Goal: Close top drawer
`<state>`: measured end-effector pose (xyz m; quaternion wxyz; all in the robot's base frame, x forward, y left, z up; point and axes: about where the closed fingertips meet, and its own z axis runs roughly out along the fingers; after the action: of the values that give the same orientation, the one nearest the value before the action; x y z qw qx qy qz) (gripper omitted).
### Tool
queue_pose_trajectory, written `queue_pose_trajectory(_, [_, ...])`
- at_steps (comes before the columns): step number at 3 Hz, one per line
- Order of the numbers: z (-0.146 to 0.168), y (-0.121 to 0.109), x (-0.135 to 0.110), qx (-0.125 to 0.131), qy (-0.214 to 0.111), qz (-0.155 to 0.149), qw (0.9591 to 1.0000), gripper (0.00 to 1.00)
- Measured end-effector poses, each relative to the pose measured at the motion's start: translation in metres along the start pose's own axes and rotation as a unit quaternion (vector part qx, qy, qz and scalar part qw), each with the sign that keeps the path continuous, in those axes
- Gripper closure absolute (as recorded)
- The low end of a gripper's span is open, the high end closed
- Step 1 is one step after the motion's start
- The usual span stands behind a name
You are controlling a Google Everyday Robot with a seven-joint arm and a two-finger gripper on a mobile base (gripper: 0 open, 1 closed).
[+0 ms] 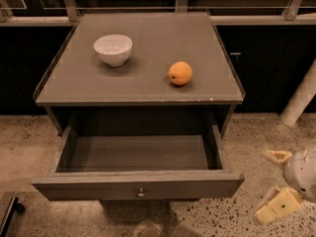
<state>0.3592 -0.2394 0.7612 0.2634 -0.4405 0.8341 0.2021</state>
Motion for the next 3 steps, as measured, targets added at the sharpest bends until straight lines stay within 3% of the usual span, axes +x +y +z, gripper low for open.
queue_pose_trajectory(1, [0.0070, -0.0002, 0.0044, -0.009, -0.005, 0.009, 0.9999, 0.18])
queue_pose_trajectory(3, [0.0070, -0.0001, 0.0043, -0.009, -0.005, 0.009, 0.9999, 0.65])
